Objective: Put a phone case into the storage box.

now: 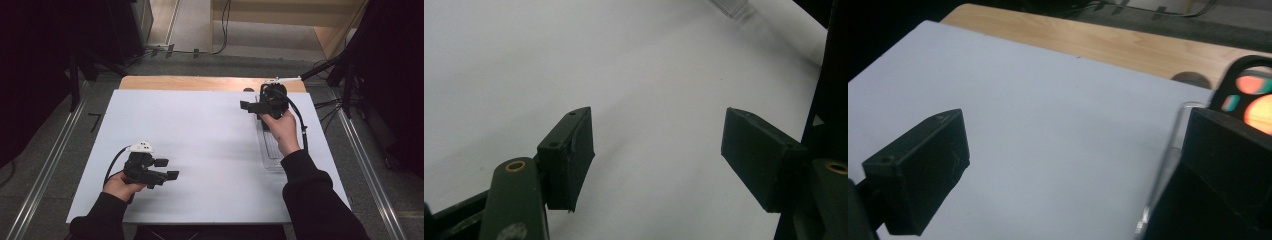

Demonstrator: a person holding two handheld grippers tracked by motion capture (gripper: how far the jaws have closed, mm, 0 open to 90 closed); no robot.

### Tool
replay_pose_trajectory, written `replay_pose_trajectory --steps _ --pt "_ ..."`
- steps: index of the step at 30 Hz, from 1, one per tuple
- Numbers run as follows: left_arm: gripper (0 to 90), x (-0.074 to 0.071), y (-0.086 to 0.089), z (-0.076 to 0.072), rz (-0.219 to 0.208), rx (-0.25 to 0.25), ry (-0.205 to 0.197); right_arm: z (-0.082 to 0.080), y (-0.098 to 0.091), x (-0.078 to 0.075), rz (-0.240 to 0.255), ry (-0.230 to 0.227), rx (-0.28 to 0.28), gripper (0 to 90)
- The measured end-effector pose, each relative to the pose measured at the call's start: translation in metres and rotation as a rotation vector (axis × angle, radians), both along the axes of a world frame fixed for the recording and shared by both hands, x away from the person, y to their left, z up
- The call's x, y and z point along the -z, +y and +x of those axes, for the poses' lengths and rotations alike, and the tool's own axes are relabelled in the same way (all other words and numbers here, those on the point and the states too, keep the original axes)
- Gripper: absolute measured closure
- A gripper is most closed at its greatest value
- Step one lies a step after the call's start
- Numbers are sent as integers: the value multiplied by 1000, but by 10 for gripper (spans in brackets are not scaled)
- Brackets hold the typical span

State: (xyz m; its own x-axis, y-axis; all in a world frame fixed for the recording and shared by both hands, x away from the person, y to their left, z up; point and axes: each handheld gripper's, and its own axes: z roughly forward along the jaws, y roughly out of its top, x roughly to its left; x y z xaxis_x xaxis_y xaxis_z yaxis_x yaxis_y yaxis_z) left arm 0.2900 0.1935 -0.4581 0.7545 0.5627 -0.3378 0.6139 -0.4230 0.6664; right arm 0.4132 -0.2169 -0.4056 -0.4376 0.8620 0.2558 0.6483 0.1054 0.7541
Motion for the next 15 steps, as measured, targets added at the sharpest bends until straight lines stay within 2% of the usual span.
replay_pose_trajectory --steps 7,15 --pt "291 -1 1 0 -9 1 -1 -11 17 2 12 19 -87 0" --pt "291 -2 2 0 -10 6 -2 -32 24 8 57 59 -200 0"
